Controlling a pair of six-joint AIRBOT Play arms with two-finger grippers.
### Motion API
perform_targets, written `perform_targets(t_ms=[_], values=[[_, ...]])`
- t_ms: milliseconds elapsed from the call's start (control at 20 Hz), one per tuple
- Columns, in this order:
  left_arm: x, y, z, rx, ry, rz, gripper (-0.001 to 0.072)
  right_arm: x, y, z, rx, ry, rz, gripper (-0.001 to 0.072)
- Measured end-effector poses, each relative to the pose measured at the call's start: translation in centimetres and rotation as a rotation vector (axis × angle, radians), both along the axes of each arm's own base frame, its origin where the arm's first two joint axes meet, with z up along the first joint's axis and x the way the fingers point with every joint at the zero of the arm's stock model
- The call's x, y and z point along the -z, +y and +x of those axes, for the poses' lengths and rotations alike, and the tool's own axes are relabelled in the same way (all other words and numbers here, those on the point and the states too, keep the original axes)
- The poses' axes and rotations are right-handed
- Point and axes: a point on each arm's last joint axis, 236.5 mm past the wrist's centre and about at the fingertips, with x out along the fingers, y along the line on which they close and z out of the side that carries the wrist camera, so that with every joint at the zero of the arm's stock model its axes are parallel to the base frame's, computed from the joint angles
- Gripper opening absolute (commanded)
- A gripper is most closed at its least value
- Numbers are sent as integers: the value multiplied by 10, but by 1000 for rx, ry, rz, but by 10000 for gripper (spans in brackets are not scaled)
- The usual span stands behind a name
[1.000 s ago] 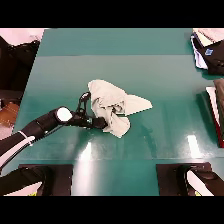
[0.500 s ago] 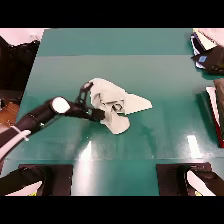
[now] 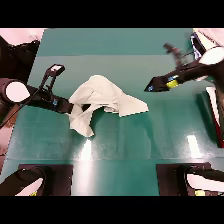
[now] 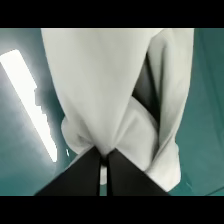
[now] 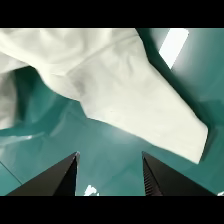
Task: Fold the shirts.
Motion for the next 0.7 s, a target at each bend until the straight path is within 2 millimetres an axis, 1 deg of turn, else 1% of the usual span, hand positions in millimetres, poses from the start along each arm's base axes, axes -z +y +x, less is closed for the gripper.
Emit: perform_targets(t_ms=[150,250,350,500,700], values=[[1,10,-6,-3,23,33,25,53,11,12,-37,65,-22,467],[1,13,-9,-3,35,41,25,82,14,16,-47,102,-30,467],[2,16,-11,-5,41,52,25,103,16,18,-54,131,-37,467],[2,16,-12,-6,46,54,25,123,19,20,-63,149,-45,461],[3,17,-13,-6,50,55,25,132,24,26,-58,126,-52,449]])
